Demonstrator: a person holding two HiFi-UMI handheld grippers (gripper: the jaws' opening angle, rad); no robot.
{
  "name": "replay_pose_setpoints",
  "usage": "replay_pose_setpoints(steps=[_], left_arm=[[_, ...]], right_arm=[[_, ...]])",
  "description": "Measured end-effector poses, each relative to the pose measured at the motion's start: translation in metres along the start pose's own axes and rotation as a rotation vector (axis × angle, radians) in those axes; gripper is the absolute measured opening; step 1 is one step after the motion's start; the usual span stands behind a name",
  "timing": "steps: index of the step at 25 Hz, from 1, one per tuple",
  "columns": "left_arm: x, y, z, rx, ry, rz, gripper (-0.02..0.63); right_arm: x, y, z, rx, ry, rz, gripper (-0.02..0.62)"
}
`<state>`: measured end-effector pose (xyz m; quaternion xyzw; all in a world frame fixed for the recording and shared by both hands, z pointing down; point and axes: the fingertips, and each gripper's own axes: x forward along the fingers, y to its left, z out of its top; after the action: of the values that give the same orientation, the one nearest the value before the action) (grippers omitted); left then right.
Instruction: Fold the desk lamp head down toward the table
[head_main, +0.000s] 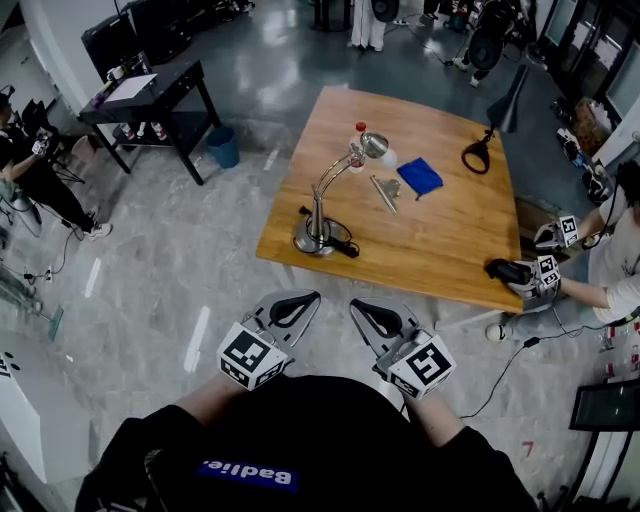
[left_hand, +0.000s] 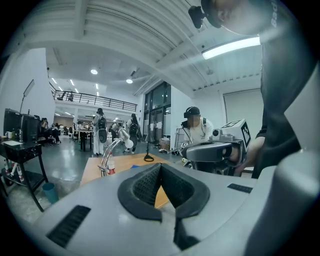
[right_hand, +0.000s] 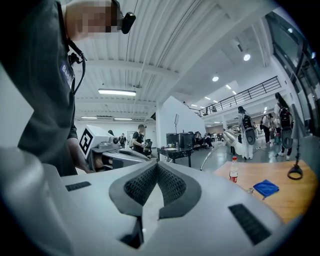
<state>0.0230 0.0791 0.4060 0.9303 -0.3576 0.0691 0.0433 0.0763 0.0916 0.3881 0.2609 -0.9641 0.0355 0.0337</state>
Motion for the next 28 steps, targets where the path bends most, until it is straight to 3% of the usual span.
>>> replay_pose_setpoints(steps=[5, 12, 28], left_arm=[[0.013, 0.008, 0.005, 0.005, -0.003, 0.073, 0.009], [0.032, 0.043, -0.001, 0.007, 0.005, 0.088, 0.009], [0.085, 0.187, -0.023, 0.027, 0.028, -0.145, 0.009]], right_arm=[[-0.004, -0.019, -0.001, -0.006, -0.006, 0.030, 0.006], [0.018, -0.047, 0.001, -0.029, 0.011, 0.006, 0.006], [0.141, -0.136, 0.011, -0.047, 0.113, -0.223, 0.006]])
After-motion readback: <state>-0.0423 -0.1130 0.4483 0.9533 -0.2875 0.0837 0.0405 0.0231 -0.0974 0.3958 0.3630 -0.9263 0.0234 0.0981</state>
